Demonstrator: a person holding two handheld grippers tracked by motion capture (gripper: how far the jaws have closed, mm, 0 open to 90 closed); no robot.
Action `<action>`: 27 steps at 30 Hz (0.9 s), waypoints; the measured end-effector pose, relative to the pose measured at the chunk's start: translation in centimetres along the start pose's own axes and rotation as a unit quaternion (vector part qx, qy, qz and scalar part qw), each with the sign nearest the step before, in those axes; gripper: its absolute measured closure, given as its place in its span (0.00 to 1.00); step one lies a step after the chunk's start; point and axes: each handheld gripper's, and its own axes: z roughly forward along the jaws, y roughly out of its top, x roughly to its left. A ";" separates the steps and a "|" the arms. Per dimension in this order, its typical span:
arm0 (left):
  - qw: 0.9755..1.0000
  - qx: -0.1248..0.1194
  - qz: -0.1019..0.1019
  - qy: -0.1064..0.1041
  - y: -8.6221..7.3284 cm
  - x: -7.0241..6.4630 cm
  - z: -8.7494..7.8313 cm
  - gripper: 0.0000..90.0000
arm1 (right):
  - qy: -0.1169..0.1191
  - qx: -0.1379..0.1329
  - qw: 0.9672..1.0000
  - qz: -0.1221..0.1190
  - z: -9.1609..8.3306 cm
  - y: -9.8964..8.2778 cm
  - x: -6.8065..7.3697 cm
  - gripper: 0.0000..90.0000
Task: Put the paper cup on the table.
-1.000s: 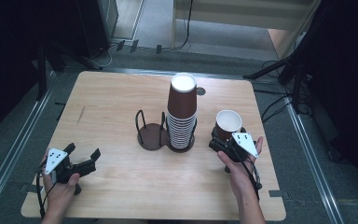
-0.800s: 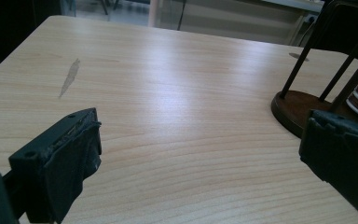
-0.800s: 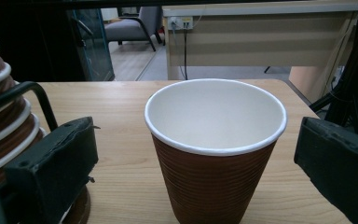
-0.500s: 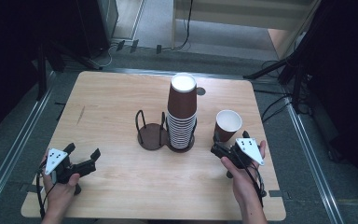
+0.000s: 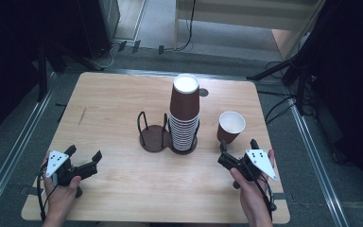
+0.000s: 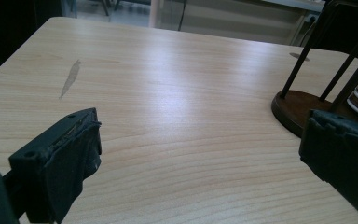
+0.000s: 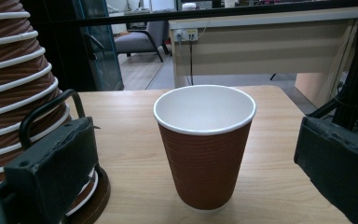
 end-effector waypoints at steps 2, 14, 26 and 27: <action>1.000 0.000 0.000 0.000 0.0 0.0 0.0 0.00 | 0.000 -0.002 1.000 0.001 -0.4 -0.2 -0.2 0.00; 1.000 0.001 0.000 0.000 0.0 0.0 0.0 0.00 | -0.005 0.007 1.000 0.001 -2.0 -1.3 -1.4 0.00; 1.000 0.001 0.001 -0.001 0.0 0.0 0.0 0.00 | -0.021 0.015 1.000 -0.010 -3.5 -2.3 -3.2 0.00; 1.000 0.000 0.001 -0.001 0.0 0.0 0.0 0.00 | -0.024 0.013 1.000 -0.013 -3.6 -2.3 -3.4 0.00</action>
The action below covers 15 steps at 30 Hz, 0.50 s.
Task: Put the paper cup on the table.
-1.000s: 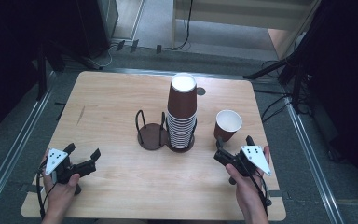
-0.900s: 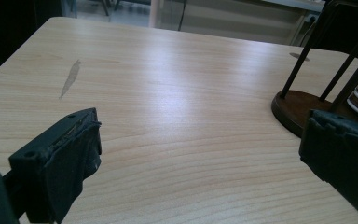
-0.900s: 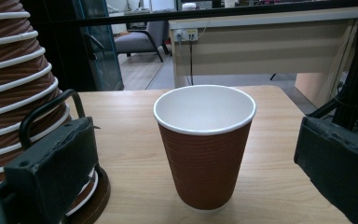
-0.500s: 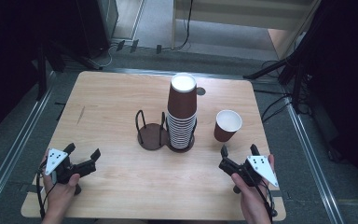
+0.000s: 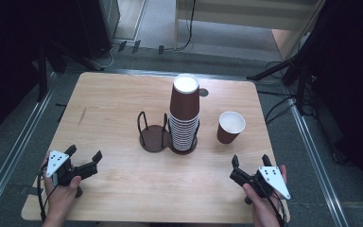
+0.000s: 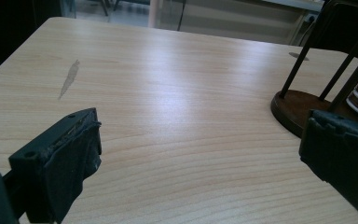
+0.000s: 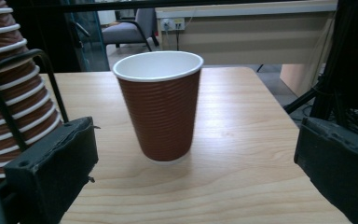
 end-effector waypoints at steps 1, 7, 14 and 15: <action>1.000 -0.001 0.001 0.000 0.0 0.0 0.0 0.00 | -0.003 -0.001 1.000 -0.006 -0.1 -0.1 -0.3 0.00; 1.000 -0.002 0.000 0.001 0.0 0.0 0.0 0.00 | -0.020 0.000 1.000 -0.016 -0.4 -0.9 -1.7 0.00; 1.000 -0.001 -0.002 0.001 0.0 0.0 0.0 0.00 | -0.035 0.000 0.999 -0.007 -1.2 -1.8 -3.1 0.00; 1.000 -0.001 -0.001 0.001 0.0 0.0 -0.1 0.00 | -0.038 -0.001 0.999 -0.009 -1.2 -1.9 -3.3 0.00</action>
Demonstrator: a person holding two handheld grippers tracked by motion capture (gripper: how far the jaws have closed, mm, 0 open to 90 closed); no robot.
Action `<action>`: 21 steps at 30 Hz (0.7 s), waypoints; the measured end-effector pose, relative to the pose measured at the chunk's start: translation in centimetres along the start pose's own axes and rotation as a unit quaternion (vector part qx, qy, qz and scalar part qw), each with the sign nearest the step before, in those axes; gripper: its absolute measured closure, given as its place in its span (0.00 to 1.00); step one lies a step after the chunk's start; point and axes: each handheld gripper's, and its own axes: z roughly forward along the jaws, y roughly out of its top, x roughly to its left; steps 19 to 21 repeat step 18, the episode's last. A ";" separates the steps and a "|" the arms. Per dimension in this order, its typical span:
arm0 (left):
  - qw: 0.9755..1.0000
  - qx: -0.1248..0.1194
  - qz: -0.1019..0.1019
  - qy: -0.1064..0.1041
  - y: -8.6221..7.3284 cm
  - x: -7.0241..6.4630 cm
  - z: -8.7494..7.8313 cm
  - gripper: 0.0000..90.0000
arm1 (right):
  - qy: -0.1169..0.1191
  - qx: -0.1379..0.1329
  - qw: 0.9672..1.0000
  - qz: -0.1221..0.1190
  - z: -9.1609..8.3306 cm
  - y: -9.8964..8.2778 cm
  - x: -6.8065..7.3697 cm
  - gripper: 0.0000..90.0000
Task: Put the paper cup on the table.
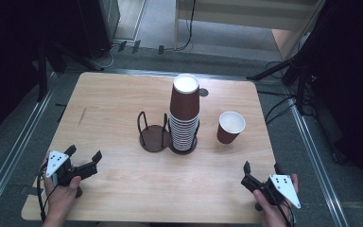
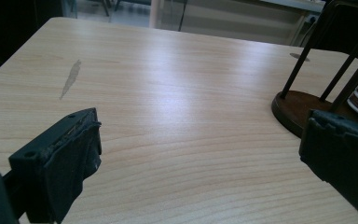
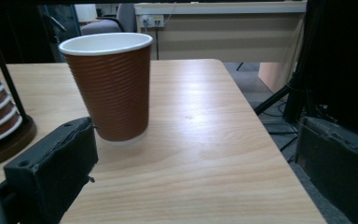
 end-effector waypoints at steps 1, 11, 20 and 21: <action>1.000 0.000 0.001 0.000 0.0 0.0 0.0 0.00 | -0.003 0.000 1.000 -0.003 -0.1 -0.1 -0.2 0.00; 1.000 0.001 0.000 0.000 0.0 0.0 0.0 0.00 | -0.029 -0.001 1.000 0.006 -0.9 -0.9 -2.5 0.00; 1.000 0.003 -0.001 0.000 0.0 0.0 0.0 0.00 | -0.032 0.007 0.999 0.009 -1.0 -1.3 -3.2 0.00; 1.000 0.003 -0.001 0.000 0.0 0.0 0.0 0.00 | -0.032 0.007 0.999 0.009 -1.0 -1.3 -3.2 0.00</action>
